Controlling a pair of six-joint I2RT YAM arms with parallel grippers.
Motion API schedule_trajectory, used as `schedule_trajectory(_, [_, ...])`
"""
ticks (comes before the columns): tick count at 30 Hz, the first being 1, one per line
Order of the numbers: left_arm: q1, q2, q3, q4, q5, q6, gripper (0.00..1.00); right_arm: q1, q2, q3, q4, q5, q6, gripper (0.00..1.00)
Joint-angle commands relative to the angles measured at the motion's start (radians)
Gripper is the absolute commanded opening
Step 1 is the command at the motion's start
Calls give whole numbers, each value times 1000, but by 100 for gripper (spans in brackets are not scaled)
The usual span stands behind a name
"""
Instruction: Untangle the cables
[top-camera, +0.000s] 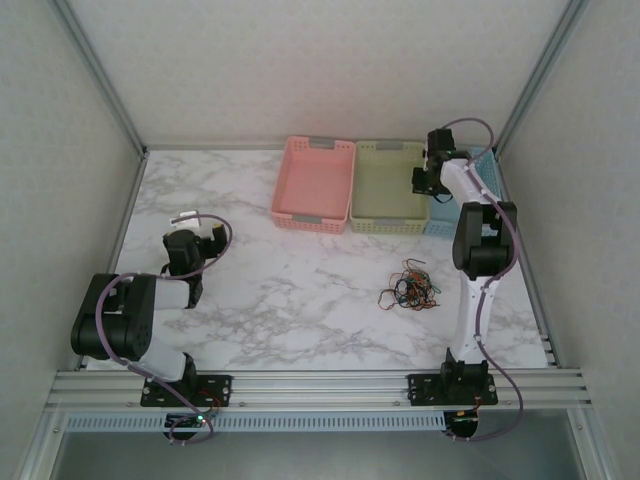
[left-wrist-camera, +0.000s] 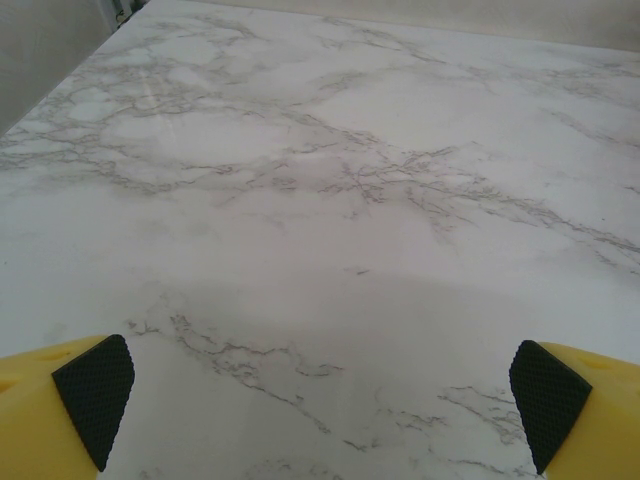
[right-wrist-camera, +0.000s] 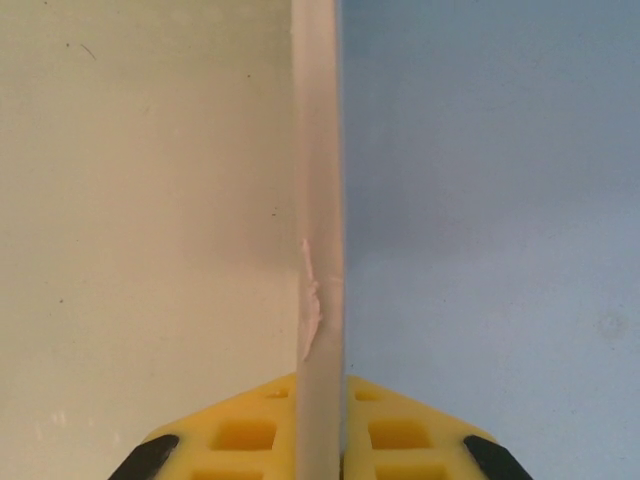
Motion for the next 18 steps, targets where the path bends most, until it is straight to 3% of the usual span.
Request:
schedule_trajectory(1, [4, 4, 17, -10, 8, -11, 100, 19, -48, -55, -34, -72, 4, 6])
schedule_trajectory(7, [3, 4, 15, -9, 9, -11, 100, 59, -16, -43, -24, -88, 23, 5])
schedule_trajectory(18, [3, 4, 15, -8, 7, -11, 100, 136, 133, 140, -45, -94, 80, 3])
